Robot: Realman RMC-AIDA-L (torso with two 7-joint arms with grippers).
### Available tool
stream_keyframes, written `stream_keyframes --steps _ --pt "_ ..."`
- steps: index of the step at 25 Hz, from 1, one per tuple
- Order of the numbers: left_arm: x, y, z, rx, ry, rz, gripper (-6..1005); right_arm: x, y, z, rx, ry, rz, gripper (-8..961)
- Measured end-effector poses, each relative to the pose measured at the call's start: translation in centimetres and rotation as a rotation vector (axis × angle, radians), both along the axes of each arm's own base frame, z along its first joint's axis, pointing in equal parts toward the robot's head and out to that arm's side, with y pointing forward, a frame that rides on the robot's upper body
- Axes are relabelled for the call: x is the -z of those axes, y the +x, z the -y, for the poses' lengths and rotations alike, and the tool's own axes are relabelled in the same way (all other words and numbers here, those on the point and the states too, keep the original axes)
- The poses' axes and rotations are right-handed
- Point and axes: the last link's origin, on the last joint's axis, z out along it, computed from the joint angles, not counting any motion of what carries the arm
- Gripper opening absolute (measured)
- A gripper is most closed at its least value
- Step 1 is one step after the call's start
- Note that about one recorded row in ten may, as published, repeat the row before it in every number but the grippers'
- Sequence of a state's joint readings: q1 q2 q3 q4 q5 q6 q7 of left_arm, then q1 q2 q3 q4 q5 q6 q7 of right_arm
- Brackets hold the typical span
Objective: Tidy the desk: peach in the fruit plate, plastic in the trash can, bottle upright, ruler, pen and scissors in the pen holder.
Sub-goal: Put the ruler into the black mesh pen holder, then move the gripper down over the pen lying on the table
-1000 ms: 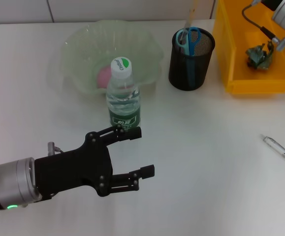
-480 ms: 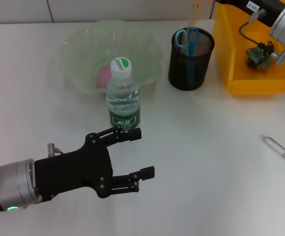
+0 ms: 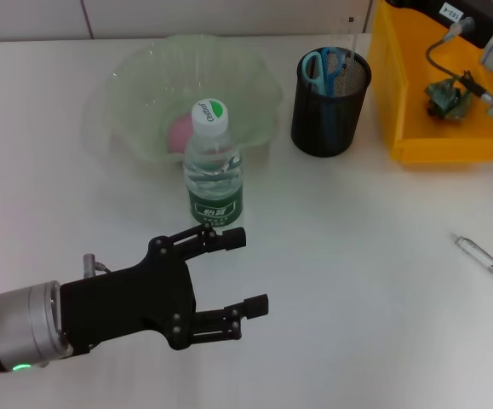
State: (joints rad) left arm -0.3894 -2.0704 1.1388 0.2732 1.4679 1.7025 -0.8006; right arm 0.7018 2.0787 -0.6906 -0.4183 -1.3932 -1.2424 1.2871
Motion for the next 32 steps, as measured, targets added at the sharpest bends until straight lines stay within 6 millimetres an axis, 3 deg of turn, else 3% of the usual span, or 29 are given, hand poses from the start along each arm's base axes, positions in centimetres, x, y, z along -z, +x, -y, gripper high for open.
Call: stream_keyframes --steps 4,7,15,19,22,32 --pt "-0.1 -0.1 0.3 -0.004 -0.002 0.009 827 -1.8 -0.9 0.8 -0.061 -0.102 0.096 544" --pt "-0.1 -0.1 0.4 -0.004 -0.004 0.013 827 -3.9 -2.4 1.7 -0.077 -0.215 0.295 544" --pt "-0.1 -0.1 0.5 -0.006 -0.009 0.014 827 -8.0 -4.0 7.4 0.158 -0.527 0.826 543" --pt "-0.1 0.1 0.4 0.001 -0.015 0.015 827 -7.7 -2.6 9.2 0.31 -0.654 0.979 542" --pt "-0.1 0.1 0.3 0.008 -0.017 0.012 827 -6.6 -0.1 10.2 0.427 -0.738 1.051 539" --pt "-0.1 0.0 0.0 0.012 -0.019 -0.008 827 -4.0 4.5 10.1 0.55 -0.797 1.081 530"
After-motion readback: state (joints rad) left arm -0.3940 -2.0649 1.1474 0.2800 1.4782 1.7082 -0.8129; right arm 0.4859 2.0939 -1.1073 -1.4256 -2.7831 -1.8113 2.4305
